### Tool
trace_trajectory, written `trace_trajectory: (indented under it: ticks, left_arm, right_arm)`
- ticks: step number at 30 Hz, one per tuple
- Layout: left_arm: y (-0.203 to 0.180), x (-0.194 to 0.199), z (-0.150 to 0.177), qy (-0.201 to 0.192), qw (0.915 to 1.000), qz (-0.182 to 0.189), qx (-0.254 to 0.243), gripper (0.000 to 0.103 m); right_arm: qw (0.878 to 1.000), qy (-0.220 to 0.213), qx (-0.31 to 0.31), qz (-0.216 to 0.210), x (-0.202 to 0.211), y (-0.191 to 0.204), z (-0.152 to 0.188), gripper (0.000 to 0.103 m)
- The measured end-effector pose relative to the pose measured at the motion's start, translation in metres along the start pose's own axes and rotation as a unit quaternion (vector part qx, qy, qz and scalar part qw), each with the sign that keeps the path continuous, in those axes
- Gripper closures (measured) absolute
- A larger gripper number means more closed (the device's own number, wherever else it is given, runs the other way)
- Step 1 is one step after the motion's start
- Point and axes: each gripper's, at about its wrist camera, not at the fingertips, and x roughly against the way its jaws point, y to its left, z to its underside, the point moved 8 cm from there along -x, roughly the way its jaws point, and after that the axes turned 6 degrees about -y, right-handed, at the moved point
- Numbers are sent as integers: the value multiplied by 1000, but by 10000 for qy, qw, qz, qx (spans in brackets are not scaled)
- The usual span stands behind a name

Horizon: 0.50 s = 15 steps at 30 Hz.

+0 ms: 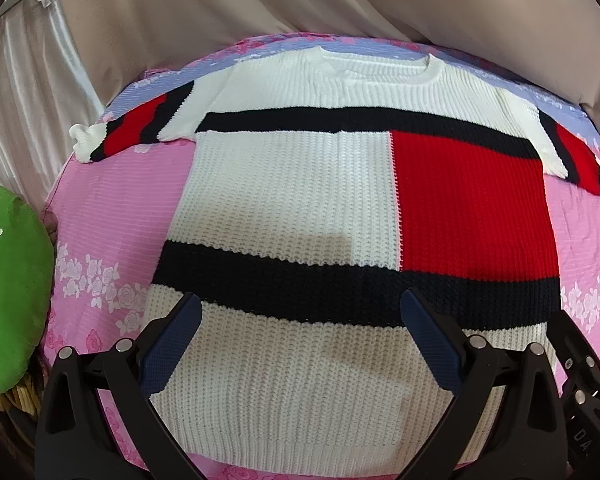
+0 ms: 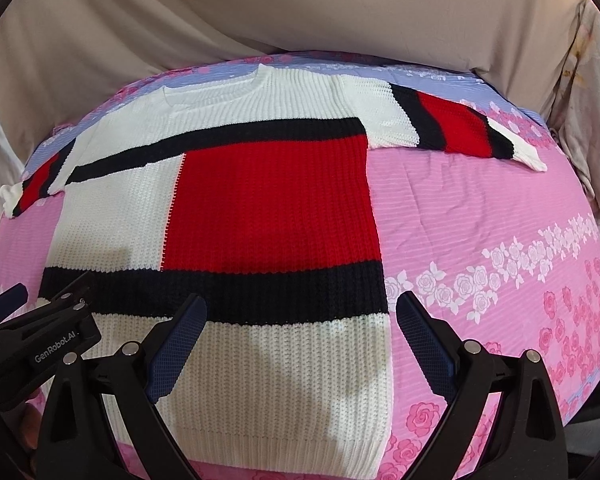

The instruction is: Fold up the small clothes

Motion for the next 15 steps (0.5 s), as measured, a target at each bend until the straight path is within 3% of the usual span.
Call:
trace_trajectory:
  ticks: [9,15]
  left_arm:
    - [-8,-13,-2,164,9998,-105,-50,6]
    - [-15,-27,-10,250,9995,-169,-103,6]
  right_arm:
    - [9994,196,-276,87,-19,-23,0,9]
    - [9969,210,-644,398,-40,-72,-18,9]
